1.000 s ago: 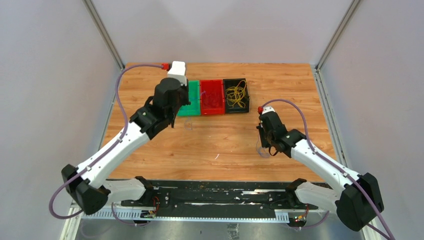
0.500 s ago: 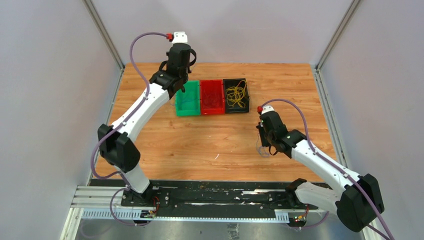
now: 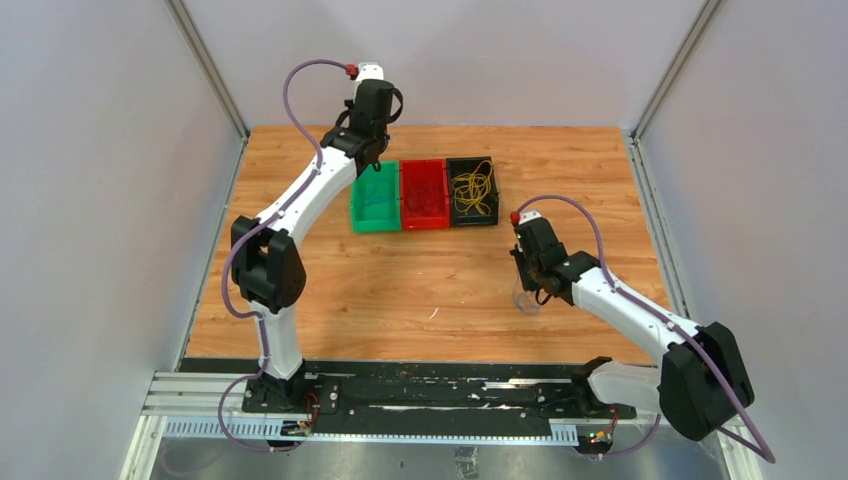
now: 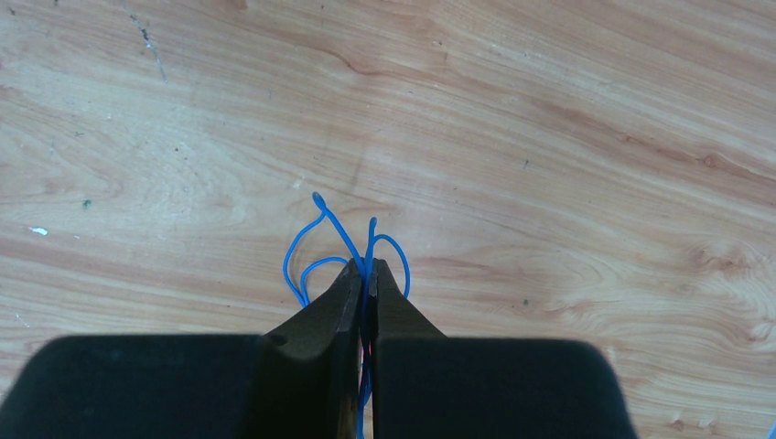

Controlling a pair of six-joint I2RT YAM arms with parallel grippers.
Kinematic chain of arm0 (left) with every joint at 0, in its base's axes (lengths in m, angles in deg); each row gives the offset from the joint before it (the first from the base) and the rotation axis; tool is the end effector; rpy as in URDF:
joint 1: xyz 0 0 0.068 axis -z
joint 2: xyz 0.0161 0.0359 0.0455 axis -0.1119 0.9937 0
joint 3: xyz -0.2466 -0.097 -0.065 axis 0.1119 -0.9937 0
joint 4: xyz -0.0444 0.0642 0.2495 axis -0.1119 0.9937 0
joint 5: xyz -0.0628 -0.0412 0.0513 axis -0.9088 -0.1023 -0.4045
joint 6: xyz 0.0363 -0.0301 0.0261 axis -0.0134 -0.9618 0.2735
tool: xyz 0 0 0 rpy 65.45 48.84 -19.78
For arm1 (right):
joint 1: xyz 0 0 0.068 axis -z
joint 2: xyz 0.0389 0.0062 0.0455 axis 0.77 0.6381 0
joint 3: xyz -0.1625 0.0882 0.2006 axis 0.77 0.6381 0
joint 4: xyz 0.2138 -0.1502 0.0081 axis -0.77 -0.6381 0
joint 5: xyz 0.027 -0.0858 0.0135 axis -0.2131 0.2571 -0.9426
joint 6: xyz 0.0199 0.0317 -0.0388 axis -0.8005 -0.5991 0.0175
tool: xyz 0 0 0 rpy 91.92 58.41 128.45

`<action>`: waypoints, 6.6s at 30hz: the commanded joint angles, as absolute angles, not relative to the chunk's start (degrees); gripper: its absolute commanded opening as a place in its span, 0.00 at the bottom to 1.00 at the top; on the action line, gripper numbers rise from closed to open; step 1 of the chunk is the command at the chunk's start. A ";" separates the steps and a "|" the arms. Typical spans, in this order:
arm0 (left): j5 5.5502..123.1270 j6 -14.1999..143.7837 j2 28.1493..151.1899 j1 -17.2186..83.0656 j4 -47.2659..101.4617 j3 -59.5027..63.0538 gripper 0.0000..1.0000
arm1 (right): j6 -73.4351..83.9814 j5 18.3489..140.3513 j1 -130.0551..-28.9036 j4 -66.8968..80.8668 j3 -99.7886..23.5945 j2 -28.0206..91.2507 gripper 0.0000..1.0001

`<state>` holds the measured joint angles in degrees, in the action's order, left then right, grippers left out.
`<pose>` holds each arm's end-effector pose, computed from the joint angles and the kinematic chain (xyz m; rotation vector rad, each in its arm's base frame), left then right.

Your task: Untangle the cables

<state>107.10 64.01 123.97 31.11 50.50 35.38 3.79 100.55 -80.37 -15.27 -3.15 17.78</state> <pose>0.4183 -0.1702 0.3611 -0.1679 1.9265 0.1762 0.2073 0.1100 0.2187 -0.3484 2.3759 0.0218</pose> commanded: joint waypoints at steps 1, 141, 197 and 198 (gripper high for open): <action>106.02 60.60 126.35 29.46 52.00 35.35 0.00 | 5.27 100.59 -78.38 -14.59 -5.09 18.59 0.00; 51.53 59.39 83.12 52.30 25.12 -17.88 0.00 | -3.08 39.72 -76.54 8.46 -4.97 -1.21 0.06; 87.61 53.72 133.29 23.91 64.90 27.71 0.00 | 8.10 83.18 -76.38 -7.16 -2.72 -11.52 0.99; 87.37 53.50 134.29 23.91 65.37 28.34 0.00 | 8.27 83.27 -76.40 -7.18 -2.67 -11.57 0.99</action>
